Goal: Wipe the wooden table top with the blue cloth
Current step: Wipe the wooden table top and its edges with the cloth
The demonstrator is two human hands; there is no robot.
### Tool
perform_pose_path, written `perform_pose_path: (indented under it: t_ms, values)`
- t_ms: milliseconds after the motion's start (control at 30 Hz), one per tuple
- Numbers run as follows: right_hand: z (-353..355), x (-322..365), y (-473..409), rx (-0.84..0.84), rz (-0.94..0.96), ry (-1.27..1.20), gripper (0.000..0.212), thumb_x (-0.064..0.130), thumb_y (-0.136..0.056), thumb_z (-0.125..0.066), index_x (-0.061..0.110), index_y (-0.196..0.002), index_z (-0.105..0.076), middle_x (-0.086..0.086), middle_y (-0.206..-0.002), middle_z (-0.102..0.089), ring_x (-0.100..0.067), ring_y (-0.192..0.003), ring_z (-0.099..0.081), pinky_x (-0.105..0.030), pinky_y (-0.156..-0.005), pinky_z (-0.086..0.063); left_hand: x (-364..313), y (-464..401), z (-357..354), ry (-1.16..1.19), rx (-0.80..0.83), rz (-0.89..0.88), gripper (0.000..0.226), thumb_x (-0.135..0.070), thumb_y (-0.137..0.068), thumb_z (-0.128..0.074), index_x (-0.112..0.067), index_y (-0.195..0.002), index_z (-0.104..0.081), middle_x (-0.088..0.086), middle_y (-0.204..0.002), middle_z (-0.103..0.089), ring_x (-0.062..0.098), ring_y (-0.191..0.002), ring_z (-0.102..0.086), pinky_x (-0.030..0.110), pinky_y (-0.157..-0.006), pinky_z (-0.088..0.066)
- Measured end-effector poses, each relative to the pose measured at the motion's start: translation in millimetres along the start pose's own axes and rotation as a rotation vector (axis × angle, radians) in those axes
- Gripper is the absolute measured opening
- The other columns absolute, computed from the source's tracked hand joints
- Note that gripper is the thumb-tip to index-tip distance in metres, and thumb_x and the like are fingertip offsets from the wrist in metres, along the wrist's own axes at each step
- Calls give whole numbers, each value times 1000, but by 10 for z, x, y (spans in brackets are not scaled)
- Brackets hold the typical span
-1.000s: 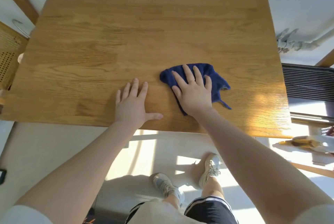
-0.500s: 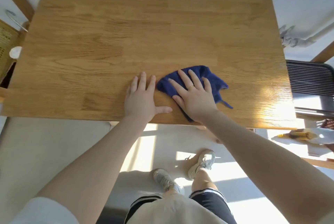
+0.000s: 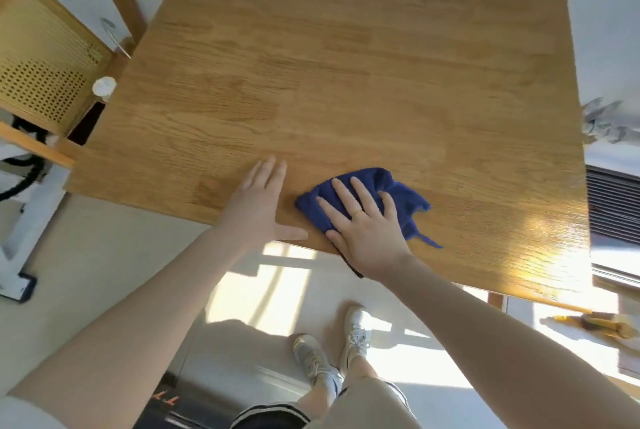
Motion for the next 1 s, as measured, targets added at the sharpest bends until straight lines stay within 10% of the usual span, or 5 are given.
perform_pose_path:
  t_ms: [233,467,600,833,1000]
  values:
    - [159,-135,-891,75,-314,-185,50,46,-98,-17,36,-146,-4,1,-157,7,-26,-143,11,-54,-110,2,495,26,-56,-36,-114,232,71,-55,-94,-25,-18,-151,0,2,-159,5,24,-145,0,40,-117,-8]
    - [-16,274,-141,79,214,21,50,48,-90,-23,34,-133,-46,-3,-143,-44,-29,-131,-41,-56,-98,-36,436,40,-112,-83,-160,255,73,-53,-94,-35,-17,-151,-6,6,-159,0,27,-145,-3,41,-117,-15]
    - [88,81,-501,65,383,79,49,51,-91,-23,38,-135,-42,1,-146,-39,-26,-134,-36,-52,-102,-32,446,24,-121,-91,-181,240,74,-52,-93,-39,-17,-151,-9,5,-159,-2,27,-145,-5,39,-116,-17]
    - [144,82,-732,38,120,-10,51,49,-97,-22,37,-146,-12,0,-157,-5,-28,-143,0,-53,-110,-2,453,2,-25,-36,-207,263,63,-46,-93,-44,-20,-148,-26,4,-157,-17,29,-142,-16,41,-112,-25]
    - [-18,320,-272,92,400,75,51,50,-91,-21,36,-137,-39,-2,-149,-35,-30,-136,-32,-55,-105,-28,540,-4,44,-121,-151,198,56,-12,-97,-37,-24,-149,-22,0,-157,-16,27,-141,-17,38,-109,-32]
Point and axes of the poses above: each hand's wrist, its own y-axis away from the middle knuckle, its own z-axis out of the back of the hand, x = y × z, the point moved 5 cm from there along -y, towards the middle knuckle
